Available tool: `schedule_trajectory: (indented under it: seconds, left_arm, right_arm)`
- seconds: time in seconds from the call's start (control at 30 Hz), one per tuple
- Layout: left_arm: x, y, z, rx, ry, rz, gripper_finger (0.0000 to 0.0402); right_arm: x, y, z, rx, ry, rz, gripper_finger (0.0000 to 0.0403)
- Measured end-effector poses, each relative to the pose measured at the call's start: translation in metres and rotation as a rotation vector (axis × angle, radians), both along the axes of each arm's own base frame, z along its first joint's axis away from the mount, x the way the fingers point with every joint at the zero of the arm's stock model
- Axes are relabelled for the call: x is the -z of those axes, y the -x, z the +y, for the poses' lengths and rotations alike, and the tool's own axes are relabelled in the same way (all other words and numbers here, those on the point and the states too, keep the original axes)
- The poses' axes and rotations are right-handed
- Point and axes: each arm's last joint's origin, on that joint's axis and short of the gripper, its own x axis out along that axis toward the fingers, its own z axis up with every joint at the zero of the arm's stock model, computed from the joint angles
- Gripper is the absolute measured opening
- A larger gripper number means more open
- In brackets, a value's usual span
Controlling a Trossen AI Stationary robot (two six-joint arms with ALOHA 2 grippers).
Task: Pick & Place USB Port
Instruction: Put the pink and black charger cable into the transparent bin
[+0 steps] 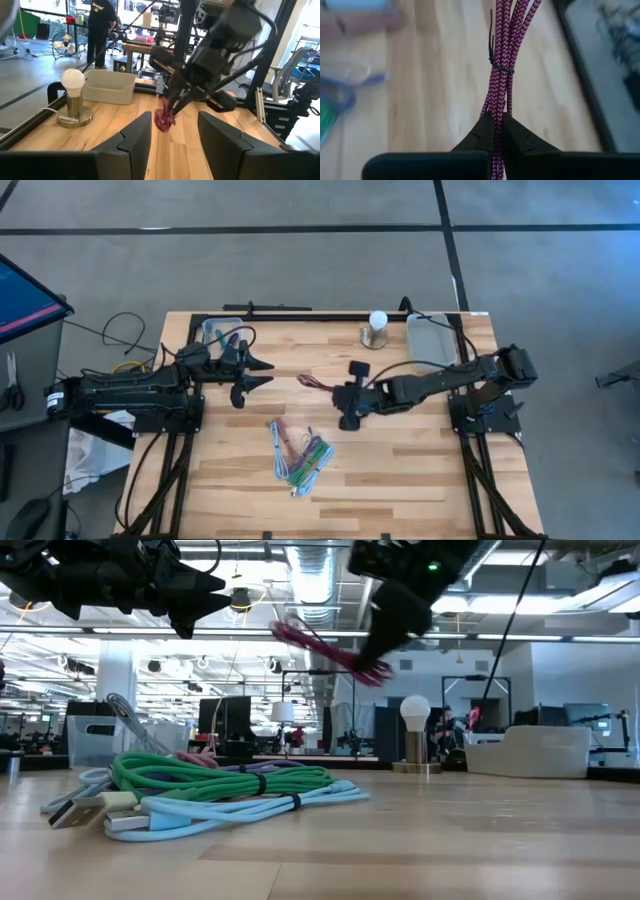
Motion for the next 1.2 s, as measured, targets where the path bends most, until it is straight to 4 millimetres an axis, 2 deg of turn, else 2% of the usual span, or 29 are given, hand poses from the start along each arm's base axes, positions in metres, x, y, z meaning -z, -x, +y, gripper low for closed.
schedule_trajectory:
  seconds: [0.1,0.23,0.47,0.73,1.07,1.2]
  left_arm:
    - [0.000,0.000,0.000,0.000,-0.001,-0.003,0.0161]
    - [-0.001,0.000,0.000,0.000,-0.002,-0.006,0.0161]
    - [-0.001,0.000,0.000,0.000,-0.003,-0.009,0.0161]
    - [-0.001,0.000,0.000,0.000,-0.004,-0.012,0.0161]
    - [-0.002,0.000,0.000,0.002,-0.007,-0.024,0.0161]
    - [-0.003,0.000,0.000,0.003,-0.008,-0.030,0.0161]
  right_arm:
    - [-0.004,-0.011,-0.008,-0.048,0.012,-0.077,0.0003]
    - [0.001,-0.021,-0.017,-0.056,0.007,-0.114,0.0003]
    - [-0.001,-0.033,-0.019,-0.111,0.007,-0.205,0.0003]
    - [-0.011,-0.040,-0.020,-0.173,0.012,-0.315,0.0003]
    - [-0.014,-0.041,-0.030,-0.151,0.014,-0.346,0.0003]
    - [-0.008,-0.046,-0.032,-0.150,0.013,-0.352,0.0003]
